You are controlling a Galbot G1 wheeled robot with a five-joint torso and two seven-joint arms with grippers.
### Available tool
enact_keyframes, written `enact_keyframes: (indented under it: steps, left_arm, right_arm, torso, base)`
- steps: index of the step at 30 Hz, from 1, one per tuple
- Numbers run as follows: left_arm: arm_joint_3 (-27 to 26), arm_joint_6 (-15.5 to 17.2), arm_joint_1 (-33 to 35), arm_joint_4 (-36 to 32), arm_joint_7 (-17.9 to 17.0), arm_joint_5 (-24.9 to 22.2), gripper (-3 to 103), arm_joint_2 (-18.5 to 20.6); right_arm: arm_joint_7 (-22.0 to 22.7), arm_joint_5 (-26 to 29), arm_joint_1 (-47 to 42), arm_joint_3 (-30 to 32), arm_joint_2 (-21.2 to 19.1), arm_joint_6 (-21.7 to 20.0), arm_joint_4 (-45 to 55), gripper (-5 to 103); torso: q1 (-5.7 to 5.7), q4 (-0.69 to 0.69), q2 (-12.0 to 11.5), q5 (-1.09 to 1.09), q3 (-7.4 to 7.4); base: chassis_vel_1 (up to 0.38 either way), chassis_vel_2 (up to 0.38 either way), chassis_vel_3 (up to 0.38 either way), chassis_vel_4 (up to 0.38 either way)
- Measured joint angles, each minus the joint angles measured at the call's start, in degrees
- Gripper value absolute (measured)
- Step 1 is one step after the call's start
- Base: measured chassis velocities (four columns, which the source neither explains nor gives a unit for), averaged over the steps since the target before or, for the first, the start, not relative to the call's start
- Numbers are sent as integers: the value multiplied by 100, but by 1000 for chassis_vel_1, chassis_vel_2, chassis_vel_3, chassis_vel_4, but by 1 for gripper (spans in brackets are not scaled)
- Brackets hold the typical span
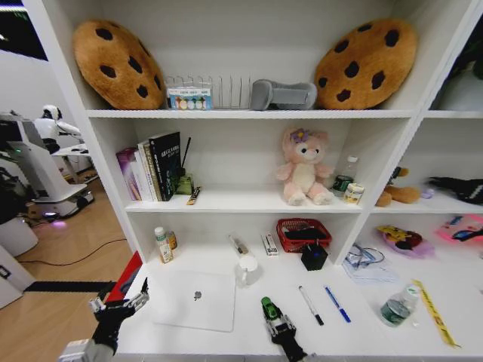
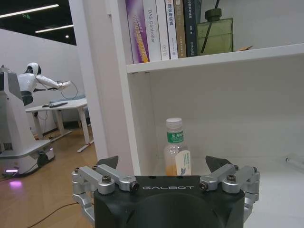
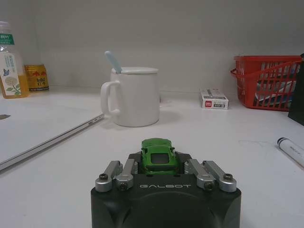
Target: Organize the objects on the table.
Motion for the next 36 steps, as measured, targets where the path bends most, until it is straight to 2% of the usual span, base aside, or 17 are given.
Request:
enact_keyframes:
  steps: [10, 14, 21, 36]
  left_arm:
    - [-50, -20, 0, 5, -63, -11, 100, -42]
    - [-117, -20, -31, 11, -102, -67, 100, -31]
    - [-103, -20, -93, 16, -138, -74, 100, -40]
    - [-89, -45, -77, -6, -160, -85, 100, -64]
  right_arm:
    - [-156, 89, -144, 177, 5, 39, 175, 37]
    - [-400, 142, -400, 386, -99, 82, 741, 37]
    - [-406, 260, -947, 747, -196, 105, 1960, 37]
    - [-337, 382, -949, 859, -425, -40, 2554, 37]
  torso:
    - [0, -1, 0, 0, 0]
    - [0, 0, 0, 1, 0]
    - [-1, -1, 0, 0, 0]
    - [0, -1, 0, 0, 0]
  base:
    - [0, 0, 0, 0]
    - [0, 0, 0, 0]
    - [0, 0, 0, 0]
    - [0, 0, 0, 0]
